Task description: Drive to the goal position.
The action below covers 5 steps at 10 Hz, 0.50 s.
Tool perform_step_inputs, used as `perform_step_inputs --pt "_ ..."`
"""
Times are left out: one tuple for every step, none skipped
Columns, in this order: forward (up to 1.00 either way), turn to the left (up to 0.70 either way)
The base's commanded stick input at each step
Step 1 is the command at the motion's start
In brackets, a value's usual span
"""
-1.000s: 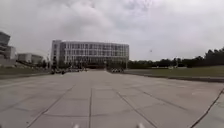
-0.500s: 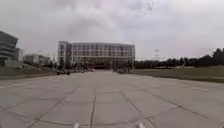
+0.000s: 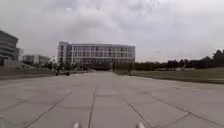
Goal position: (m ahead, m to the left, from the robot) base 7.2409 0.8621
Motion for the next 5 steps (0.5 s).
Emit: perform_step_inputs --pt "0.5 0.0" --pt "0.5 0.0" --pt "0.5 0.0" --pt "0.5 0.0" --pt "0.5 0.0"
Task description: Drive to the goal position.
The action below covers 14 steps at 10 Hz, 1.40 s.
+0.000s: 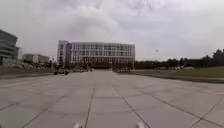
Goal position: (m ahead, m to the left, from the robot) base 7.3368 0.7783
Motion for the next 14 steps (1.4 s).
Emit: perform_step_inputs --pt "0.5 0.0" --pt "0.5 0.0" --pt "0.5 0.0" --pt "0.5 0.0" --pt "0.5 0.0" --pt "0.5 0.0" --pt "0.5 0.0" --pt "0.5 0.01" --pt "0.5 0.11" --pt "0.5 0.25" --pt "0.5 0.25" --pt "0.5 0.25" --pt "0.5 0.12" --pt "0.5 0.03"
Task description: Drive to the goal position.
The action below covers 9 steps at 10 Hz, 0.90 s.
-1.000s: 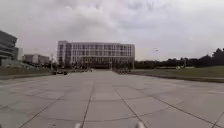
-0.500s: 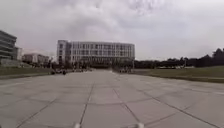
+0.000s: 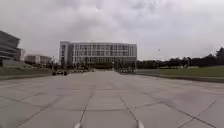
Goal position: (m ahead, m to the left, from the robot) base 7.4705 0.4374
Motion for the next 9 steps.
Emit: perform_step_inputs --pt "0.5 0.0" --pt "0.5 0.0" --pt "0.5 0.0" --pt "0.5 0.0" --pt "0.5 0.0" --pt "0.5 0.0" --pt "0.5 0.0" --pt "0.5 0.0" --pt "0.5 0.0"
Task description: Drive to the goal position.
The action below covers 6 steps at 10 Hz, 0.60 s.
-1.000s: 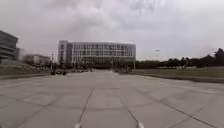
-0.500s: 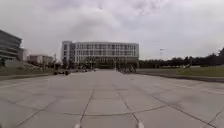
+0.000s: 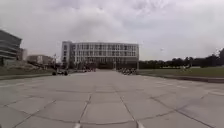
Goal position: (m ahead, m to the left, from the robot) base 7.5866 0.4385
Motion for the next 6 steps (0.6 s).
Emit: perform_step_inputs --pt "0.5 0.0" --pt "0.5 0.0" --pt "0.5 0.0" --pt "0.5 0.03" --pt "0.5 0.16" --pt "0.5 0.22"
